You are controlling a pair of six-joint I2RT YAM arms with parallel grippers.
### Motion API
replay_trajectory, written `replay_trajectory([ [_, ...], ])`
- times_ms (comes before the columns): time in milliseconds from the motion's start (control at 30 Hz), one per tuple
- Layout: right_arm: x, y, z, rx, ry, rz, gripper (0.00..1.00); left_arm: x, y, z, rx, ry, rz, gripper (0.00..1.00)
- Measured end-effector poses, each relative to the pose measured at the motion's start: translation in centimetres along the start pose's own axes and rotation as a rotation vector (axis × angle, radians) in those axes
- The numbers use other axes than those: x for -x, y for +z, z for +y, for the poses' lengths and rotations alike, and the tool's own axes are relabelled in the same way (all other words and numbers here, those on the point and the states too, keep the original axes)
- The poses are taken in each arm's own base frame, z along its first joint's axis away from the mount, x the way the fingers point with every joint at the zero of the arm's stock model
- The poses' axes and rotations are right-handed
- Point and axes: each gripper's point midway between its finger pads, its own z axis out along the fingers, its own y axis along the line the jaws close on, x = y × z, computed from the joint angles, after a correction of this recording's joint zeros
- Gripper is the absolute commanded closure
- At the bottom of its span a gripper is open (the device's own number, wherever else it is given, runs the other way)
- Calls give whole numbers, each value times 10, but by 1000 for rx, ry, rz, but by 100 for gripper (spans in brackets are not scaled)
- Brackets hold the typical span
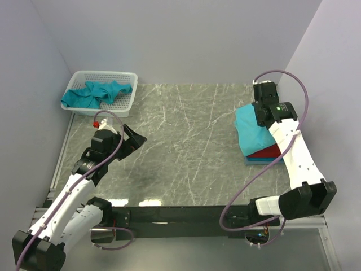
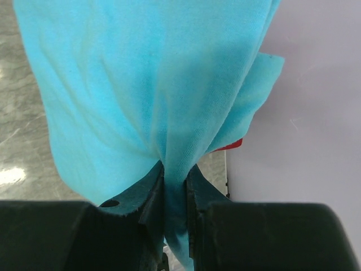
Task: Fold and stack the t-shirts
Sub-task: Neatly place the folded tshirt to the corner
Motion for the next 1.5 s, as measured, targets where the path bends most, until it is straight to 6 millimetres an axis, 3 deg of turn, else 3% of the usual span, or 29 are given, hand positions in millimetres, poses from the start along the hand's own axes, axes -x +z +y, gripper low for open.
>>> replay_trajectory([
  [600, -27, 84, -32, -89, 102, 147, 100, -1, 4, 4, 13, -7, 11, 1],
  [900, -43, 119, -35, -94, 129, 216, 100, -1, 3, 3, 8, -9, 16, 1],
  [1133, -55, 137, -34, -93, 132, 270, 100, -1, 4, 4, 7, -11, 18, 1],
  [1500, -58, 139, -38, -100, 142, 277, 99, -2, 6, 5, 14, -12, 25, 1],
])
